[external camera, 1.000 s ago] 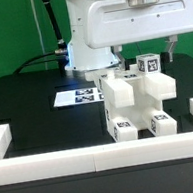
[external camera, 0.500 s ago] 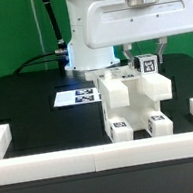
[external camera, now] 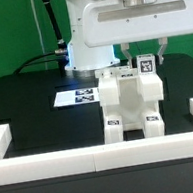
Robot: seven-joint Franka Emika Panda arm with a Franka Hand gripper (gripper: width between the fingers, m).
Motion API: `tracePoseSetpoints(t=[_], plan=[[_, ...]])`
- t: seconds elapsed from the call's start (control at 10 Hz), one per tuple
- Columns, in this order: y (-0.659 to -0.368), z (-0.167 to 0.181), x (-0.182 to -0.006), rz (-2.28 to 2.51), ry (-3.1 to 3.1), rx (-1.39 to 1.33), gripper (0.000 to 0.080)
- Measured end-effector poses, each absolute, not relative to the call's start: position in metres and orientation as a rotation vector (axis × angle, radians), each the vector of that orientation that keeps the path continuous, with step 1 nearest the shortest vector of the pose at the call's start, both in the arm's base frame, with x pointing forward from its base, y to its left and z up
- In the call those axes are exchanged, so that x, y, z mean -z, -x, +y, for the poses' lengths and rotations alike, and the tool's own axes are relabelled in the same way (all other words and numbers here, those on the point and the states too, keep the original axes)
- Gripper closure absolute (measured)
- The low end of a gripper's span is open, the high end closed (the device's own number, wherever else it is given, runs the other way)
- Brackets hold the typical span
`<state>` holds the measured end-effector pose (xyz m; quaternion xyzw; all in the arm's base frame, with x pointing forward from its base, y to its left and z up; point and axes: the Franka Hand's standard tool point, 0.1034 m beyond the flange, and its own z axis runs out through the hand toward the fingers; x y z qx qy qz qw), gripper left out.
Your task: Assemble chair
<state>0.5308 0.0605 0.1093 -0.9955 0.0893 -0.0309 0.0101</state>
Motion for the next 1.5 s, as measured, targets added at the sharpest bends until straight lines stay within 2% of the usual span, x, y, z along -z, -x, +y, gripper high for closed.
tracePoseSetpoints(t=[0.2, 0.3, 0.4, 0.5, 0.6, 1.0, 1.3, 1.5], plan=[[-0.531, 0.060, -0.109, 0.328, 3.102, 0.096, 0.0515], [-0.531, 0.060, -0.109, 0.328, 3.102, 0.096, 0.0463], [-0.531, 0.060, -0.109, 0.328, 3.102, 0.096, 0.0463], [-0.531, 0.060, -0.109, 0.328, 3.102, 0.096, 0.0299], [-0.531, 0.059, -0.109, 0.324, 3.103, 0.096, 0.0178], [-0.532, 0.060, -0.112, 0.373, 3.093, 0.098, 0.0151], [-0.530, 0.071, -0.141, 0.473, 3.039, 0.106, 0.0151], [-0.517, 0.078, -0.154, 0.556, 2.992, 0.107, 0.0151]])
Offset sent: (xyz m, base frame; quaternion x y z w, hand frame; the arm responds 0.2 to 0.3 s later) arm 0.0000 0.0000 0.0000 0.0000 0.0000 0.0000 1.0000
